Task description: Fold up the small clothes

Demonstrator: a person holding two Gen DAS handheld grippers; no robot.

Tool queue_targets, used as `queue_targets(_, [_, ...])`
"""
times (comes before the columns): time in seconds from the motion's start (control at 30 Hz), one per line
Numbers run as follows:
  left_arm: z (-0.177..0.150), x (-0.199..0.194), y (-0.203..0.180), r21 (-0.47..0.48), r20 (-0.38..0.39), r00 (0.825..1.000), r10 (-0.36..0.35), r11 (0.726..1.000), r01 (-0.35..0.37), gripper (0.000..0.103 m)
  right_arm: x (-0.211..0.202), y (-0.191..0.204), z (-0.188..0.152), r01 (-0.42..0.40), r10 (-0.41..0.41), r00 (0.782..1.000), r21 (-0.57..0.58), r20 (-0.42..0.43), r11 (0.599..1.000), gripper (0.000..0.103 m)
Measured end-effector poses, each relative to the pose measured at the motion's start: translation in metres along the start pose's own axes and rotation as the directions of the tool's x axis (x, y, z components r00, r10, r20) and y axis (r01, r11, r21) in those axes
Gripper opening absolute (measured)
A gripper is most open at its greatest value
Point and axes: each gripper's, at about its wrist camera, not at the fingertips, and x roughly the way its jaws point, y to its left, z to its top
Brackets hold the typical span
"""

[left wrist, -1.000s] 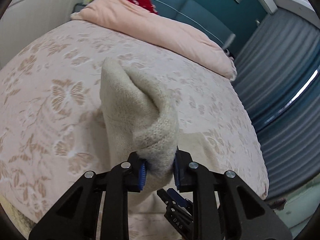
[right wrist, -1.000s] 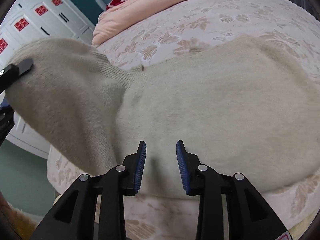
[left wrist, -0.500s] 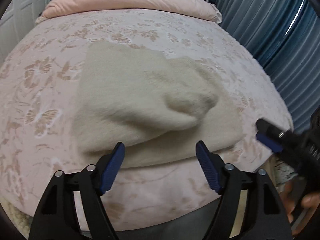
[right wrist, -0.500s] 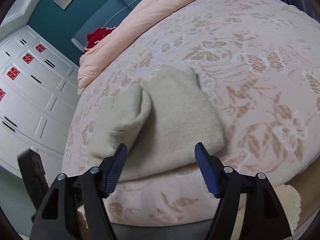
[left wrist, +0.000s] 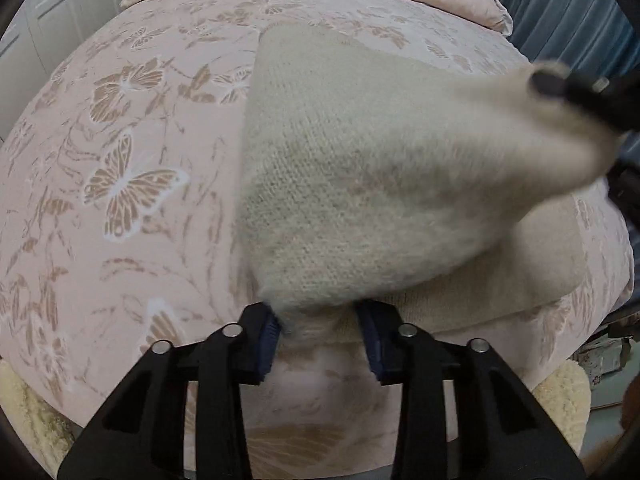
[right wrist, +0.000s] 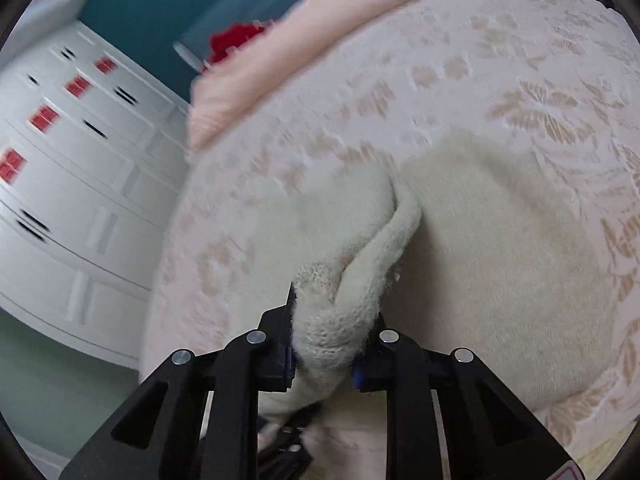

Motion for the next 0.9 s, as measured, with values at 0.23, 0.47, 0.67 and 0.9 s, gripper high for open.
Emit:
queue_targets(0.23, [-0.005,0.001,-0.03,0.068,-0.02,0.999,-0.048,0.996,0.049,0.01,-0.056,-0.1,-0.016,0.233,-0.239,0.97,0.091,0.052,0.968,0.017])
queue_targets(0.47, [-0.01,0.011,-0.037,0.091,-0.044,0.999,-0.006,0.996,0.01,0.01,-0.044,-0.143,-0.042,0.223,-0.226,0.974,0.184,-0.009,0.957,0.017])
queue_targets(0.67, [-0.01,0.011,-0.037,0.1,-0.048,0.999,0.004,0.995,0.001,0.01,-0.047,-0.139,-0.03,0.235,-0.238,0.971,0.123,0.01,0.964,0.019])
queue_targets(0.9, [-0.013,-0.011,-0.035,0.115,-0.047,0.999,-0.015,0.993,0.021,0.016,-0.079,-0.143,-0.035,0.292,-0.306,0.95,0.168,0.059,0.941,0.044])
